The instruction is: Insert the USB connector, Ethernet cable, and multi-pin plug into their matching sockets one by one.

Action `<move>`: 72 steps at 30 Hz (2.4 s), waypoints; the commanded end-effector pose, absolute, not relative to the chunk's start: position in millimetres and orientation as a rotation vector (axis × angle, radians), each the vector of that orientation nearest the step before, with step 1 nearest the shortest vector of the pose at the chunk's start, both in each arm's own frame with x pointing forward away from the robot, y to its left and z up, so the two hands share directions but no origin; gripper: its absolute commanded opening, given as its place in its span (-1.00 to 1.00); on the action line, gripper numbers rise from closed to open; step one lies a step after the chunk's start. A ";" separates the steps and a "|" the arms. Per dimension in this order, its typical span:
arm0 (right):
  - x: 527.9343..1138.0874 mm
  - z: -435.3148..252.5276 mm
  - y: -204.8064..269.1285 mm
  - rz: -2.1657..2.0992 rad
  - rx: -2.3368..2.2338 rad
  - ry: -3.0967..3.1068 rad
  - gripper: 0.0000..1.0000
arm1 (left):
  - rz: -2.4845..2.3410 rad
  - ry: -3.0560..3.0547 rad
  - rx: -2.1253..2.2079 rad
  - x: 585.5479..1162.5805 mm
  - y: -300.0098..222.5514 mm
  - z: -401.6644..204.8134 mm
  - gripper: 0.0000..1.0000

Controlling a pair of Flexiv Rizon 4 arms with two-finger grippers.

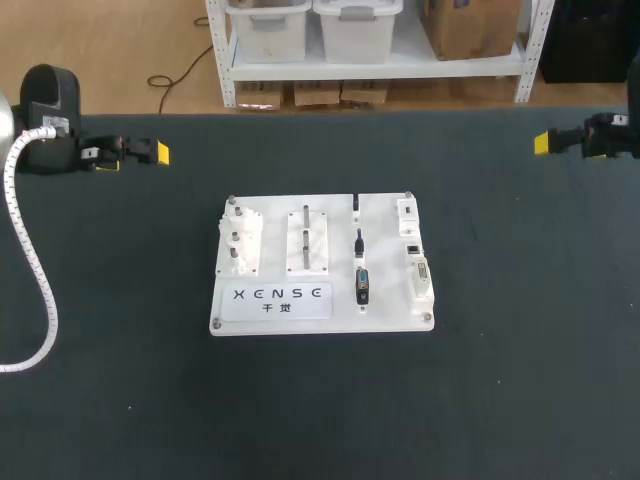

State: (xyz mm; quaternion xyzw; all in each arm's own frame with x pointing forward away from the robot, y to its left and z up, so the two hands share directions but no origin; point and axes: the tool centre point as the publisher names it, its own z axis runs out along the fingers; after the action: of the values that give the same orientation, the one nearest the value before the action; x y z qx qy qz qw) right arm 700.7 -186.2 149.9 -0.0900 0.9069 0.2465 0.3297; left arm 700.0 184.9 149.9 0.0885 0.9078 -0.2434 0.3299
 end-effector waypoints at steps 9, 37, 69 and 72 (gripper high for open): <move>729.4 179.0 -107.8 0.347 -0.286 2.489 1.00 | -0.637 2.374 0.231 700.0 184.9 149.9 1.00; 750.0 90.7 38.2 -0.040 -0.264 2.895 1.00 | -0.637 2.374 0.231 700.0 184.9 149.9 1.00; 741.8 56.9 56.7 -0.007 -0.225 2.948 1.00 | -0.637 2.374 0.231 700.0 184.9 149.9 1.00; 741.8 56.9 56.7 -0.007 -0.225 2.948 1.00 | -0.637 2.374 0.231 700.0 184.9 149.9 1.00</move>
State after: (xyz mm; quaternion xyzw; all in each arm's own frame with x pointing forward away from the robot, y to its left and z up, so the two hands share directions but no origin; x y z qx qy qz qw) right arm 744.6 57.9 56.0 -0.0766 0.9930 -0.0023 0.0896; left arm 700.0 184.9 149.9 0.0885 0.9078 -0.2434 0.3299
